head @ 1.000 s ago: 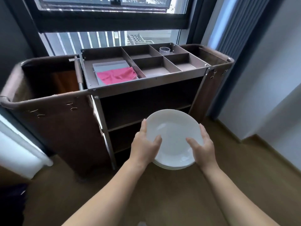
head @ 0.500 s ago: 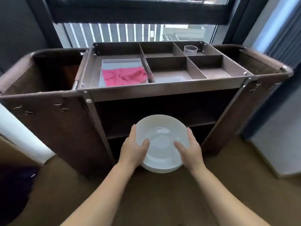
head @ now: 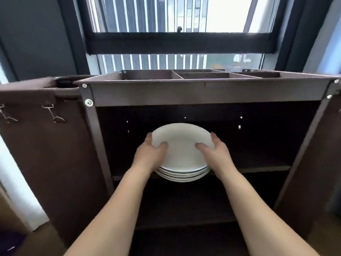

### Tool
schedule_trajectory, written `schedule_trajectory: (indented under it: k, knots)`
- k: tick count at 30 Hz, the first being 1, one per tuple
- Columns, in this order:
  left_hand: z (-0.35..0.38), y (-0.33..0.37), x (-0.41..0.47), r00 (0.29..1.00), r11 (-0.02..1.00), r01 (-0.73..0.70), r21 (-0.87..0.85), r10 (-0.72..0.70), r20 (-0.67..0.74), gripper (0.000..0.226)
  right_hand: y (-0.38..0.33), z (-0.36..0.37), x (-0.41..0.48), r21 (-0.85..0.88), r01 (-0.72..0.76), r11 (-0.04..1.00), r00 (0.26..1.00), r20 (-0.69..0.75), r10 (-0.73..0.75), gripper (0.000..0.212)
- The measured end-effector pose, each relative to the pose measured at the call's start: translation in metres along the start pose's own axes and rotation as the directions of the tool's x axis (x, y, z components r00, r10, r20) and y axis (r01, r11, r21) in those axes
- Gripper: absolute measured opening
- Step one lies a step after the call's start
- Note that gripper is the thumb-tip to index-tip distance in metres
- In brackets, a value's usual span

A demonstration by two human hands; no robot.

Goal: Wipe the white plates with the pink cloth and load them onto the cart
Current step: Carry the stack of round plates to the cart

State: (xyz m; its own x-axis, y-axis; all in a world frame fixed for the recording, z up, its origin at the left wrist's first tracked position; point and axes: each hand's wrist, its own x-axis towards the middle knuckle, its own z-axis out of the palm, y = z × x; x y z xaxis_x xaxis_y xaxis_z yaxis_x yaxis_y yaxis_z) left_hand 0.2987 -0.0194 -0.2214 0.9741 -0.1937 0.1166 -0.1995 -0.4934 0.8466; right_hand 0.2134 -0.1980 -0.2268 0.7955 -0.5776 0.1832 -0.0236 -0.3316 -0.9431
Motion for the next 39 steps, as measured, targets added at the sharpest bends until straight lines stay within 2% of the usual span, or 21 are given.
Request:
schedule_trajectory:
  k: [4,9,14,19,23,27,29,31,34,36,39]
  knots:
    - [0.012,-0.007,0.022,0.999,0.998,-0.042,-0.043,0.041,-0.017,0.044,0.013,0.011,0.023,0.024,0.053,0.998,0.999,-0.005,-0.053,0.080]
    - [0.027,-0.019,0.040,0.999,0.996,-0.035,-0.082,0.033,-0.023,0.069,0.034,0.025,0.042,0.005,0.055,0.998,0.998,0.005,-0.055,0.078]
    - [0.037,-0.032,0.054,0.999,0.997,0.018,-0.078,-0.022,-0.049,0.057,0.047,0.040,0.054,0.012,0.013,1.000,1.000,0.007,-0.013,0.055]
    - [0.038,-0.035,0.068,0.994,0.998,0.023,-0.065,-0.030,-0.105,0.060,0.048,0.051,0.066,-0.041,0.003,0.999,1.000,0.002,-0.003,0.073]
    - [0.042,-0.040,0.074,0.989,0.989,0.037,-0.146,-0.057,-0.139,0.054,0.053,0.056,0.073,-0.025,0.001,1.000,1.000,0.000,-0.001,0.048]
    - [0.049,-0.041,0.071,0.980,0.971,-0.037,-0.235,-0.011,-0.199,0.053,0.056,0.059,0.067,-0.102,0.090,0.991,0.996,-0.010,-0.092,0.064]
    - [0.052,-0.044,0.063,0.970,0.969,-0.113,-0.221,0.059,-0.236,0.057,0.059,0.057,0.055,-0.115,0.191,0.975,0.981,-0.019,-0.194,0.065]
    - [0.056,-0.053,0.050,0.952,0.963,-0.219,-0.155,0.176,-0.253,0.062,0.067,0.054,0.040,-0.172,0.296,0.939,0.955,0.063,-0.290,0.079]
    - [0.062,-0.074,0.030,0.924,0.942,-0.335,-0.024,0.323,-0.206,0.089,0.080,0.052,0.016,-0.322,0.369,0.872,0.927,0.189,-0.323,0.104]
    - [0.065,-0.087,0.023,0.918,0.927,-0.372,-0.035,0.362,-0.164,0.107,0.085,0.054,0.010,-0.384,0.389,0.837,0.921,0.191,-0.340,0.107]
    - [0.066,-0.098,0.027,0.920,0.930,-0.366,0.026,0.366,-0.138,0.119,0.086,0.060,0.010,-0.399,0.387,0.831,0.922,0.192,-0.337,0.108]
